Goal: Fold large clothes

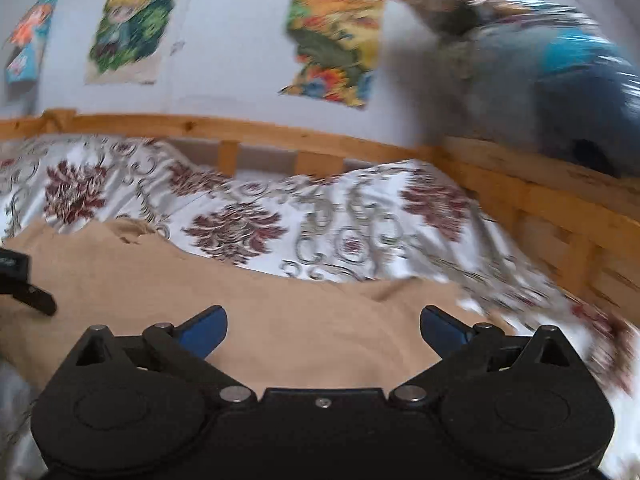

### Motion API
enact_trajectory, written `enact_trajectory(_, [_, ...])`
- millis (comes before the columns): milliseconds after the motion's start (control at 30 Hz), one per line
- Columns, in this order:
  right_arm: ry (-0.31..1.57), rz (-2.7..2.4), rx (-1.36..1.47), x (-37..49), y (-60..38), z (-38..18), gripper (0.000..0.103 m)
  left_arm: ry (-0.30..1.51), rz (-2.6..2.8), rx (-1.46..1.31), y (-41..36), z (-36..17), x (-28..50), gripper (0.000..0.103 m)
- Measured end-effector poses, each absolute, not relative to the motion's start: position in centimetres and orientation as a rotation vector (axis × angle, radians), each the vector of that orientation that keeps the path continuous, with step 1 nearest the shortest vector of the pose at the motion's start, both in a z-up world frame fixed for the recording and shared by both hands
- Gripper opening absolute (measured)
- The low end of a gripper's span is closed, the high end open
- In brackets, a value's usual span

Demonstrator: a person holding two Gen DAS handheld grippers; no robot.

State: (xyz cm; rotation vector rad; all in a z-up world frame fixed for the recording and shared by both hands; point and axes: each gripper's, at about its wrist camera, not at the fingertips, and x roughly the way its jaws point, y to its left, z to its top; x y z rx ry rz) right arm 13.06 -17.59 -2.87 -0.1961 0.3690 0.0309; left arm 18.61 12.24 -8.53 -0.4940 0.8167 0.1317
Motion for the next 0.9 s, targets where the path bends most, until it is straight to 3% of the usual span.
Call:
enact_trajectory(333, [0.457,0.017,-0.224,24.6,-14.7,-4.3,0.102,0.846,0.123,-0.435,11.8,-8.6,19.5,0.103])
enact_trajectory(600, [0.477,-0.003,-0.363,24.7,-12.1,-8.5,0.102,0.845,0.106,-0.408,11.5,-8.8,19.6,0.103])
enact_trajectory(900, [0.454,0.05,-0.291,19.7,-13.3,-5.9,0.102,0.804,0.082,-0.415,11.9,-9.0,18.9,0.102])
